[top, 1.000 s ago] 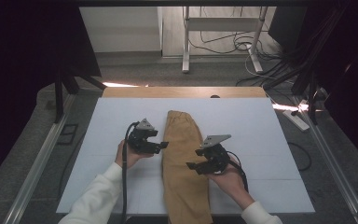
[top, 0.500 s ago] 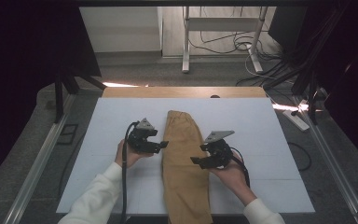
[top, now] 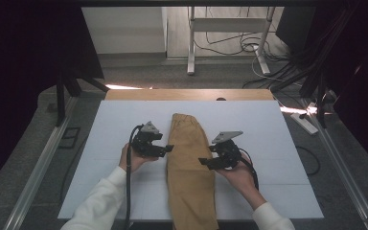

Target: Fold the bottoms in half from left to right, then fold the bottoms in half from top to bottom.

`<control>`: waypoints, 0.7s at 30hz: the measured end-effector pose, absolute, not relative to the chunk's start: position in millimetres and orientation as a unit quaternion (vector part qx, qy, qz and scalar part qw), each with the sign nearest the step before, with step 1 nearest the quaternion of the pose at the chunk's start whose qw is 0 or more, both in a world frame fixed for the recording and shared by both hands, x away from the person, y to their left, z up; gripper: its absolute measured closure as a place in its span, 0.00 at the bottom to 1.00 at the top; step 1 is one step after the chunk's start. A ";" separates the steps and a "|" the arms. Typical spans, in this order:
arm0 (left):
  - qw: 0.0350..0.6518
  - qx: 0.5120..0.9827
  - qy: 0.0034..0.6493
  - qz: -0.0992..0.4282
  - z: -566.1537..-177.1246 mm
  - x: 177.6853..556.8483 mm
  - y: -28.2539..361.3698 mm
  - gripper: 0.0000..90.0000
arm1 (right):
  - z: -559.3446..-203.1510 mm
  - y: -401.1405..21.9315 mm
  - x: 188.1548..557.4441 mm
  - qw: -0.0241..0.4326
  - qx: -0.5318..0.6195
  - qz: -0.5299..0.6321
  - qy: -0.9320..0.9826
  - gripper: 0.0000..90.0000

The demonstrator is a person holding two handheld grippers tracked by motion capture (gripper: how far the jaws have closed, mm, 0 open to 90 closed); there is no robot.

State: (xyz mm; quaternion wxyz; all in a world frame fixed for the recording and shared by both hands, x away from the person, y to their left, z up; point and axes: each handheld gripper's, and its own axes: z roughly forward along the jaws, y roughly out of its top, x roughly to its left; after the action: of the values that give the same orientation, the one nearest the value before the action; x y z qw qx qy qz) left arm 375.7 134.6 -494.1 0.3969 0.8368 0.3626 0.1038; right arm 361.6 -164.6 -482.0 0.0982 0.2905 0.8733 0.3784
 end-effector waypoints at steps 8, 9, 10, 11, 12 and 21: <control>0.397 0.837 0.362 0.106 -494.3 378.8 133.0 0.31 | -483.3 -166.0 370.2 0.102 0.300 0.370 0.873 0.38; 0.397 0.837 0.362 0.106 -494.4 379.4 132.5 0.31 | -483.8 -166.2 371.1 0.102 0.301 0.368 0.874 0.38; 0.398 0.836 0.362 0.106 -494.4 380.0 132.1 0.31 | -484.3 -166.5 372.1 0.102 0.304 0.366 0.874 0.38; 0.397 0.837 0.362 0.107 -494.4 380.5 131.7 0.31 | -485.1 -166.7 373.4 0.101 0.306 0.367 0.873 0.38; 0.397 0.836 0.362 0.107 -494.4 381.1 131.3 0.31 | -485.5 -167.2 374.8 0.099 0.308 0.365 0.873 0.38; 0.395 0.832 0.373 0.109 -496.8 398.6 130.8 0.31 | -487.1 -162.7 393.0 0.103 0.316 0.362 0.871 0.38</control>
State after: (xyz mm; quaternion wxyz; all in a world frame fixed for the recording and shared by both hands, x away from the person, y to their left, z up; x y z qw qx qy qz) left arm 398.6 130.8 -496.8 0.3949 0.8324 0.3731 0.1092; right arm 393.0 -162.7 -487.1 0.1029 0.3160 0.8711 0.3616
